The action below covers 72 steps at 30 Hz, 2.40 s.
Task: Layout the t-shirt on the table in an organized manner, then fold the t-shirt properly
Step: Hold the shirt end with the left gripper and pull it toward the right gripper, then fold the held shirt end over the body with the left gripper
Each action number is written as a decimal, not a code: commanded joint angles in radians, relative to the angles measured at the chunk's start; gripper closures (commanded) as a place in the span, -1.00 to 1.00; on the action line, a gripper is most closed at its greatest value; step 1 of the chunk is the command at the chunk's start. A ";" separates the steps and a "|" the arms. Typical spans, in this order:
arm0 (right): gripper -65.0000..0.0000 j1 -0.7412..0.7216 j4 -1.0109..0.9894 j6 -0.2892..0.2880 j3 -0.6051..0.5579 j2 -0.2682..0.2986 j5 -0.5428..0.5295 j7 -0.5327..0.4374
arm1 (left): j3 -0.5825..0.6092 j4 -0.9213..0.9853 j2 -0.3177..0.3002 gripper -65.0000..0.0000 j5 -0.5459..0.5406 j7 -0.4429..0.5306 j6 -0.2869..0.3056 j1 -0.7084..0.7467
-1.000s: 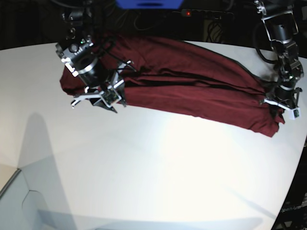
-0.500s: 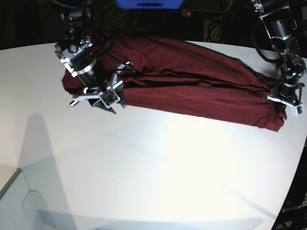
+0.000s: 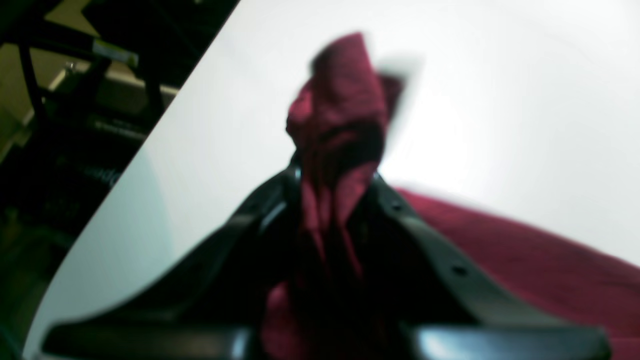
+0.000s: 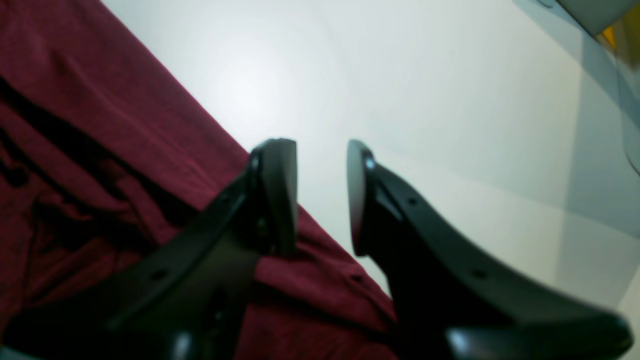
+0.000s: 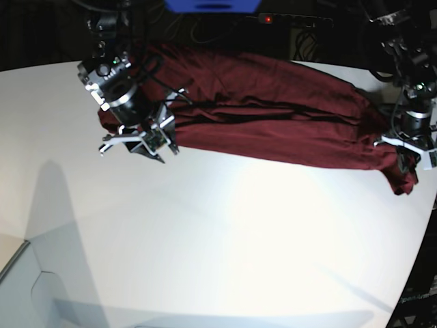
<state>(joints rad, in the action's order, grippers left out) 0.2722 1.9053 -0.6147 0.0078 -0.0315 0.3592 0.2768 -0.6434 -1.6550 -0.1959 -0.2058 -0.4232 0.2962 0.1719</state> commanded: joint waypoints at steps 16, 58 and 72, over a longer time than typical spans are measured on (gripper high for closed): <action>0.45 -0.031 0.021 0.002 0.079 -0.003 -0.059 -0.024 | 0.339 -0.207 0.062 1.00 0.165 0.050 0.001 0.177; 0.44 -0.032 0.023 0.002 0.079 -0.003 -0.059 -0.024 | 0.787 -0.247 0.106 0.13 0.564 0.039 0.005 0.234; 0.44 -0.034 0.021 0.002 0.076 -0.003 -0.059 -0.024 | 0.664 -0.296 0.112 -0.33 0.556 0.040 0.004 0.234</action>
<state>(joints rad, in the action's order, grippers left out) 0.2474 1.9068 -0.6128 0.0841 -0.0334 0.3141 0.2768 0.0181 -1.9335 -0.0856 0.3531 -0.4091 0.3080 0.4072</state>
